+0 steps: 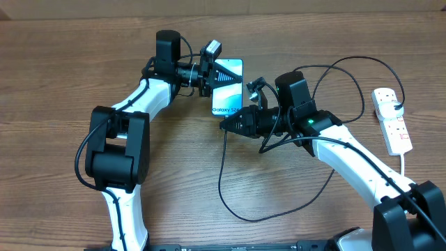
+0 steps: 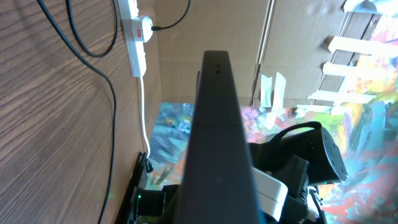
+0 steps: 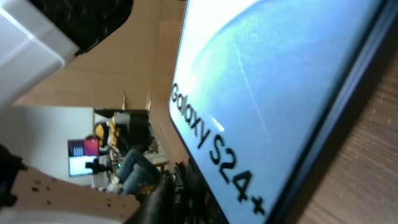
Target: Plug charger to phone and switch on socket
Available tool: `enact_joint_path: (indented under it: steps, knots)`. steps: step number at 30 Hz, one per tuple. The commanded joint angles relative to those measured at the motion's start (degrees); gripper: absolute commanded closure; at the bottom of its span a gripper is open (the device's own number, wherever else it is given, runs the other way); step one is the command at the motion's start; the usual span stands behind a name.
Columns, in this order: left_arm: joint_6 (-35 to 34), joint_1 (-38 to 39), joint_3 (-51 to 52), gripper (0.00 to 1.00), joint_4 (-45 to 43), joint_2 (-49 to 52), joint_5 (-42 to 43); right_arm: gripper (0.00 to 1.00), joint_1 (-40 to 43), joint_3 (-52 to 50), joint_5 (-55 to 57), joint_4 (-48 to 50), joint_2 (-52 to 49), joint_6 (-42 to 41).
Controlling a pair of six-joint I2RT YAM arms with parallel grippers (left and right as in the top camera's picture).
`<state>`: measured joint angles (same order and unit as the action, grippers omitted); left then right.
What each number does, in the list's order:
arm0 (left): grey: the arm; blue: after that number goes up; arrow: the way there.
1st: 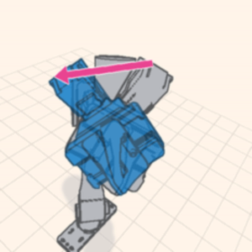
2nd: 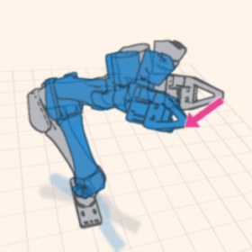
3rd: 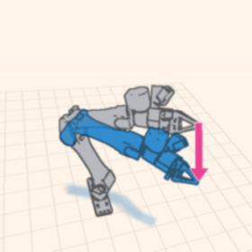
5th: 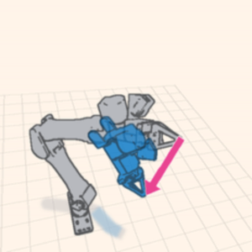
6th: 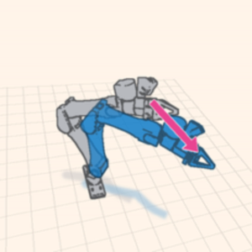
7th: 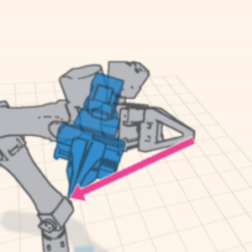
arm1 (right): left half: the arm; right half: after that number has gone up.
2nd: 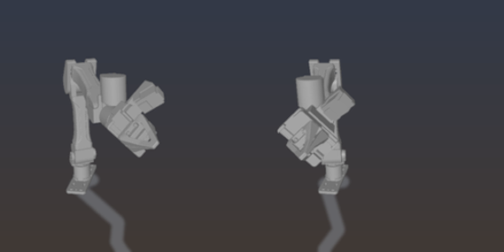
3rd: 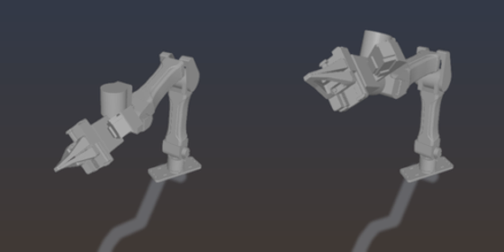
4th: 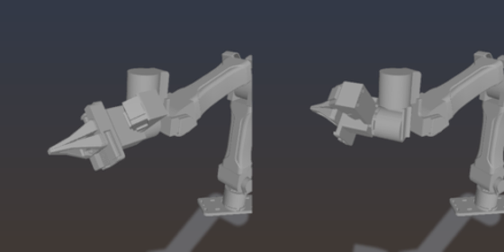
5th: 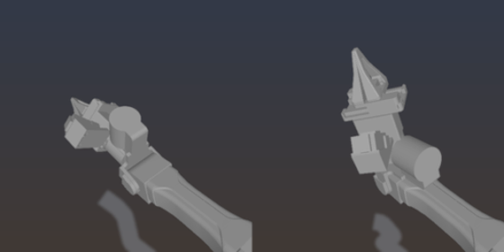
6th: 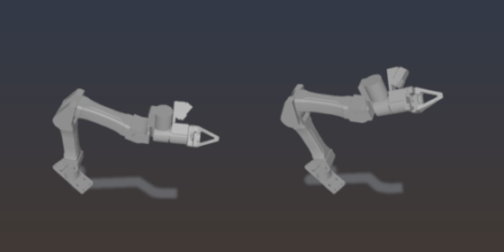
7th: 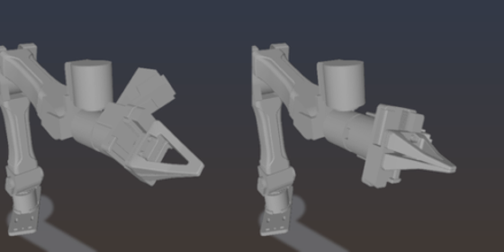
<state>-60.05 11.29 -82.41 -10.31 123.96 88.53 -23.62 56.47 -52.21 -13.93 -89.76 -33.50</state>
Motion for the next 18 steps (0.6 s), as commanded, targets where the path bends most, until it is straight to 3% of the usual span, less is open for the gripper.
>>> enact_joint_path:
  steps: [1,18]
  knots:
    - [-0.8,0.4,0.0,0.96,-0.3,-1.5,2.0,0.96,0.0,-0.6,0.7,0.7,-0.1,0.2]
    - [-0.8,0.4,0.0,0.96,-0.3,-1.5,2.1,0.96,0.0,-0.6,3.5,4.3,-0.1,-4.3]
